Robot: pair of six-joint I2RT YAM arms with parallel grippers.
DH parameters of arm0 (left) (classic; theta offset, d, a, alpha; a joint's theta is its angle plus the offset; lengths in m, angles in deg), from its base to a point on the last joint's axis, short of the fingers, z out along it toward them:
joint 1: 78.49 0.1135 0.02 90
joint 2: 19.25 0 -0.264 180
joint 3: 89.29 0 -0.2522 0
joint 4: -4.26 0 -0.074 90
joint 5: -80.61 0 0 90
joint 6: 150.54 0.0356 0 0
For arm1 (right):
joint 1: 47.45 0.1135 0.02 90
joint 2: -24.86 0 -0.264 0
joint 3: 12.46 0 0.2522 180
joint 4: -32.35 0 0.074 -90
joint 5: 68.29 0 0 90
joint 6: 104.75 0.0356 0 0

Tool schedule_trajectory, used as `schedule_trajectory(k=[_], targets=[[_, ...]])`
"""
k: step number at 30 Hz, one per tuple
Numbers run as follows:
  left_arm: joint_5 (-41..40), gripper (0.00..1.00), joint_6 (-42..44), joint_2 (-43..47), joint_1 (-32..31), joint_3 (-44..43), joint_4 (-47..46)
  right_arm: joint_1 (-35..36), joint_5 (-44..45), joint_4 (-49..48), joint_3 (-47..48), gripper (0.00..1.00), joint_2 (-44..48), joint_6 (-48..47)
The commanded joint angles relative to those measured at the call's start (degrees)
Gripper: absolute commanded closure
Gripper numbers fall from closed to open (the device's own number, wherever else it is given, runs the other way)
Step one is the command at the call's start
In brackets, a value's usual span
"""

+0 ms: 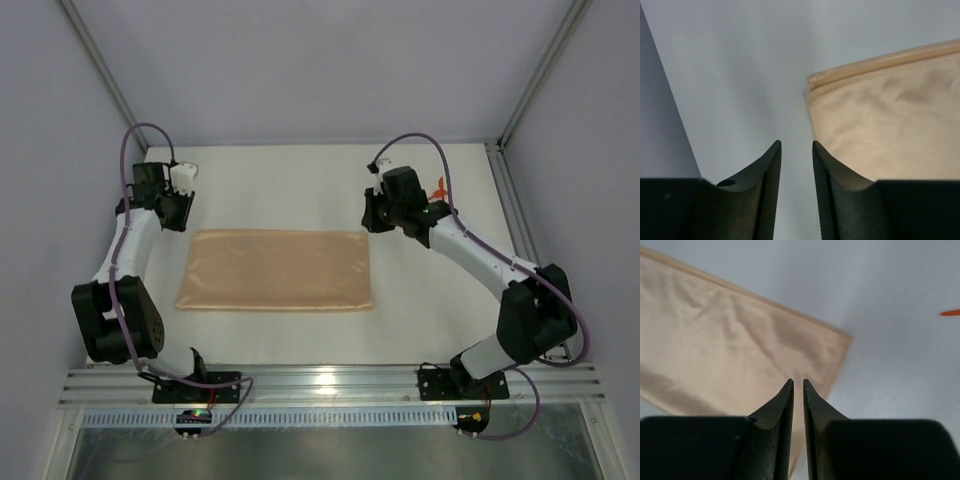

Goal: Fold the napkin into a case and place the utensils inside
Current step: Smooth out the rectangle-folded napkin at the center of the board.

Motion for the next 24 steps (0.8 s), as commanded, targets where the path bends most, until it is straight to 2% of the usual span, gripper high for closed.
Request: schedule_trajectory(k=[1,4,6,10,13,17,24], targets=[[1.1,0.69,3.0,7.1,-3.1,6.5,11.9,10.0,-4.3,-6.7,-9.0,0.85,5.8,4.9],[-0.7,0.73,5.0,10.5,-8.2,14.5,17.1,17.0,-10.6,-13.9,-15.1,0.97,4.9,12.2],[-1.0,0.73,5.3,12.0,-11.1,19.4,17.7,20.4,-13.5,-20.3,-17.0,0.97,2.1,14.8],[-6.1,0.73,4.8,12.8,-11.6,24.3,12.9,24.9,-17.6,-28.8,-17.0,0.97,-3.9,19.9],[-11.2,0.73,4.4,10.7,-11.6,25.9,8.0,25.0,-17.1,-32.8,-20.1,0.97,-6.4,23.7],[-12.9,0.75,3.5,8.4,-11.6,26.9,5.4,23.7,-13.4,-30.2,-27.8,0.97,-5.9,26.1],[-13.4,0.75,4.9,7.2,-11.6,32.6,0.0,18.8,-9.6,-29.9,-39.4,0.97,3.2,29.4]])
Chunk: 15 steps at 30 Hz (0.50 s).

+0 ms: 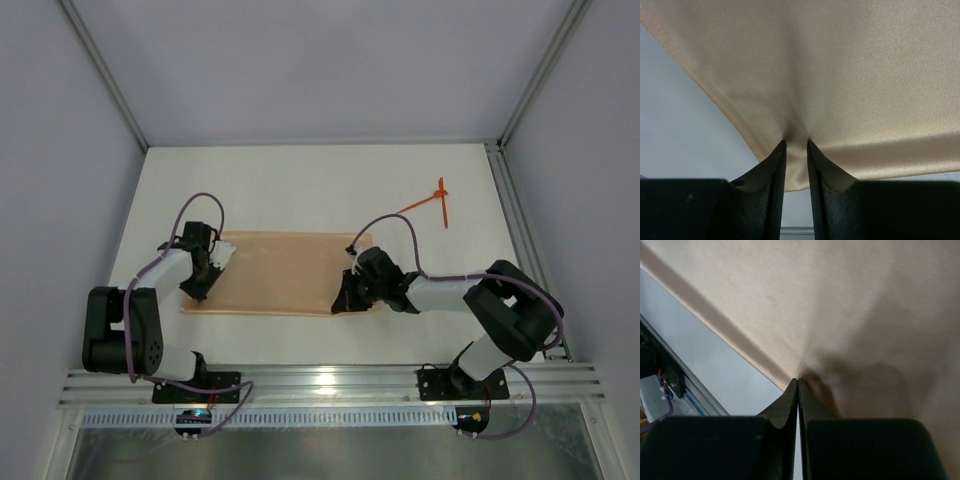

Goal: Fold the napkin into a case and place the utensils inside
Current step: Smooth out the rectangle-folded napkin at the center of the board.

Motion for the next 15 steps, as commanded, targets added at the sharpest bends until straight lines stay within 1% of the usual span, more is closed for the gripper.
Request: schedule_trajectory(k=[1,5,8,10,11,15], targets=[[-1.2,0.75,0.6,-2.2,0.3,3.9,-6.0,-2.9,5.6,3.4,-4.9,0.97,4.0,1.6],[-1.2,0.75,0.1,-4.2,0.4,3.9,-7.4,-4.1,6.4,5.6,-6.7,0.97,7.4,1.6],[-1.2,0.76,0.4,-4.3,0.3,4.4,-8.1,-5.1,9.1,9.2,-7.8,0.97,10.5,1.5],[-1.2,0.76,0.6,-3.9,0.4,4.6,-8.3,-7.0,9.8,10.6,-9.5,0.97,13.7,2.0],[-1.2,0.76,0.7,-3.5,0.3,5.0,-8.4,-9.4,9.8,10.6,-11.8,0.97,15.0,2.5],[-0.5,0.76,0.8,-2.3,0.4,5.4,-8.7,-12.8,12.6,16.8,-14.4,0.97,21.2,1.9]])
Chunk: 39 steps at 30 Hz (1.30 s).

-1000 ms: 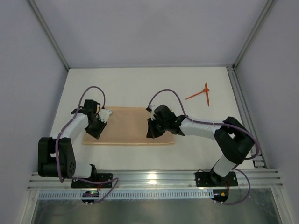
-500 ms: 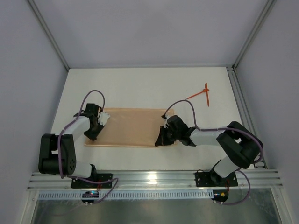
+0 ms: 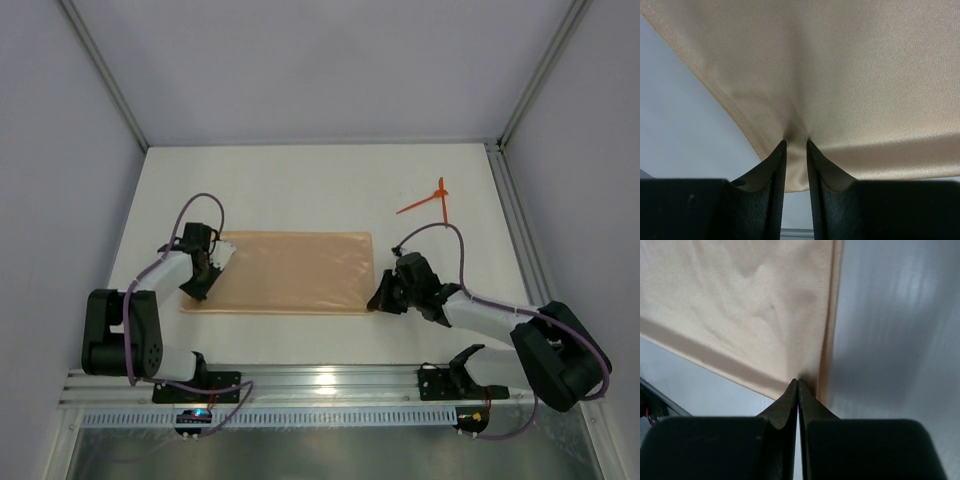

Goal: Fold the napkin into a case and place the utensils inside
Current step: Smooth out the rectangle-folded napkin at the center of the board, then pick up the rectangle-folded napkin from the center of the board.

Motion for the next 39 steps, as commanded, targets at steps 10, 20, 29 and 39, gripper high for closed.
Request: schedule_trajectory(k=[10,20,29,39], targets=[[3.4,0.72,0.2,2.7,0.6,3.6,-4.6,-4.8,15.7,21.1,2.3,0.65,22.5,-0.1],[3.2,0.65,-0.5,8.6,0.6,0.7,0.5,-4.4,3.5,12.2,0.0,0.5,15.5,6.4],[-1.5,0.64,-1.9,6.9,0.6,2.3,-1.3,-3.7,-1.6,4.7,-2.2,0.5,8.5,7.9],[-1.0,0.64,-2.4,6.7,0.7,1.3,-0.5,-2.3,-4.2,-1.3,-5.8,0.63,5.2,12.2]])
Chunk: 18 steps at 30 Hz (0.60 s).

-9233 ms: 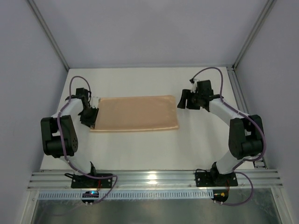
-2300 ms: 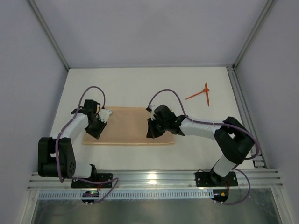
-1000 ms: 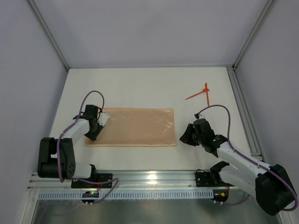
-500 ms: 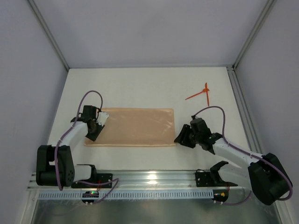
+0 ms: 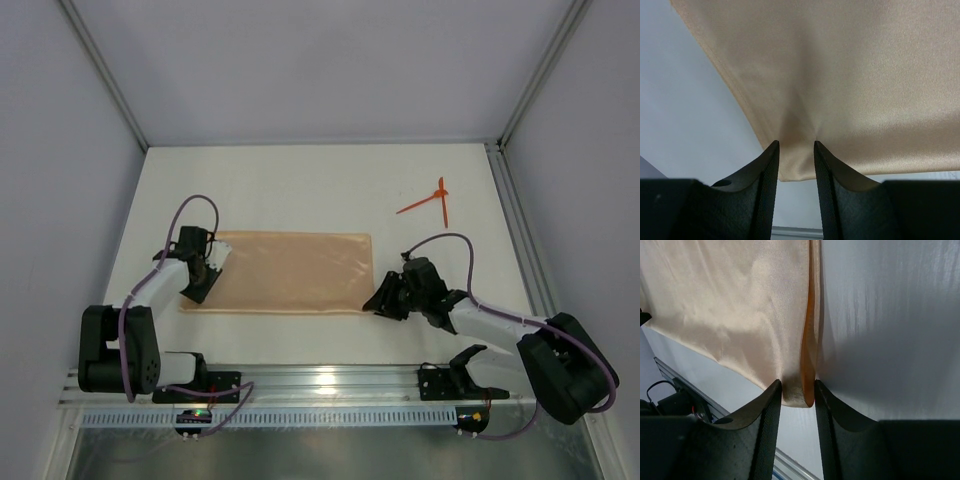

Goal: Fold the napkin into a case and place the utensils inside
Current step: Pick up the rectangle-folded napkin from the center of the board.

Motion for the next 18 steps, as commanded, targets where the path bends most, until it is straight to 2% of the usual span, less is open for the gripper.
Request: schedule_trajectory(k=[1,7,14,18], targets=[[0.2,0.64,-0.7,1.2,0.2,-1.0,0.0,0.5,-0.6,-2.5,-1.9,0.65,-0.6,2.5],[0.1,0.64,-0.2,1.7,0.2,-0.8,1.1,0.3,2.1,-0.2,-1.7,0.75,1.6,2.2],[3.0,0.63,-0.4,2.8,0.2,-2.9,3.5,-1.9,3.5,4.5,1.1,0.92,2.8,-1.5],[5.0,0.62,-1.2,0.8,0.2,-6.3,3.4,-6.7,3.7,7.6,4.0,0.97,2.7,-6.0]])
